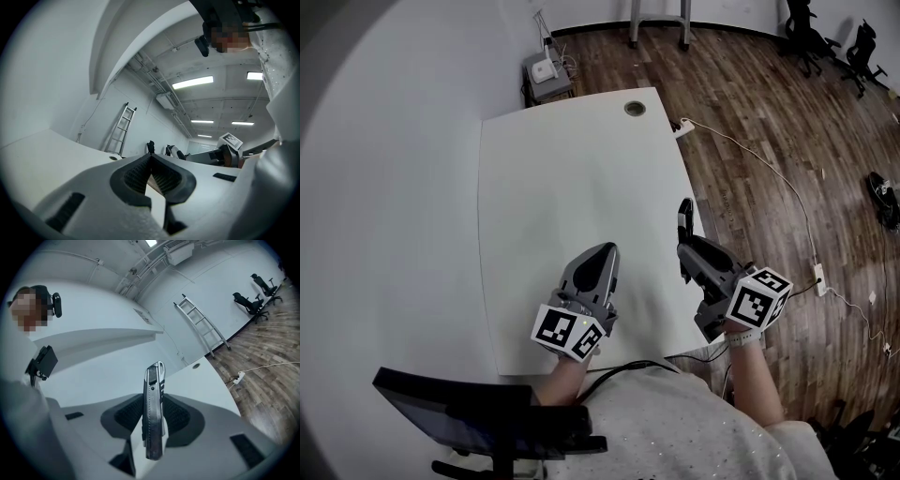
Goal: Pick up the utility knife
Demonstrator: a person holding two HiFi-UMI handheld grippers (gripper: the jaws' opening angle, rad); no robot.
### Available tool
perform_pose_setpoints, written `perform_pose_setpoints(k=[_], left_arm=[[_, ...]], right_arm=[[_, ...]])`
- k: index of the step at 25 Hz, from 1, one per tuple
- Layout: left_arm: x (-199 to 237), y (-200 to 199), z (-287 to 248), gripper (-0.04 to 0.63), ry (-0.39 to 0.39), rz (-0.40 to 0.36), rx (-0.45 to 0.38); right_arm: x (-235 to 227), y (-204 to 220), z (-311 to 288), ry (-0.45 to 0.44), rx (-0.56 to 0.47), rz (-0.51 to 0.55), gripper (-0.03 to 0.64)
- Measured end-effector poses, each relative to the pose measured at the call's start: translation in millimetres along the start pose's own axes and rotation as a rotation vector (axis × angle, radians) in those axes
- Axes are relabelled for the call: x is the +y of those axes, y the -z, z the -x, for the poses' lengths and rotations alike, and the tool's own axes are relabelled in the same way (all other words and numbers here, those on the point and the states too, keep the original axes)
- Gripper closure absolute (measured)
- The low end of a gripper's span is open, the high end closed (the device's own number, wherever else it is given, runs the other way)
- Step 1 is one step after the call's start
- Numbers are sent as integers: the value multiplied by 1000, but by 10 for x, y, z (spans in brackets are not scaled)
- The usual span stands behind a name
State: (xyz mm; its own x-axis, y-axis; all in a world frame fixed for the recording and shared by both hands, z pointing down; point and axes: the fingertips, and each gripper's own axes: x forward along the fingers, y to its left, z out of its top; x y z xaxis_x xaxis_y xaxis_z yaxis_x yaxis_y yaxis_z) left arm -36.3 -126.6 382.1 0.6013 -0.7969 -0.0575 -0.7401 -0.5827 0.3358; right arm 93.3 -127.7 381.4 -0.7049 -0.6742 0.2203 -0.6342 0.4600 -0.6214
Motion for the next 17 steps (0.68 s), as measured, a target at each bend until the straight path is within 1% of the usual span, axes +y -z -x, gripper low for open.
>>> perform_pose_setpoints(k=[17], left_arm=[[-18, 54, 32, 588, 13, 3, -1]], right_arm=[[-21, 24, 61, 15, -25, -3, 486]])
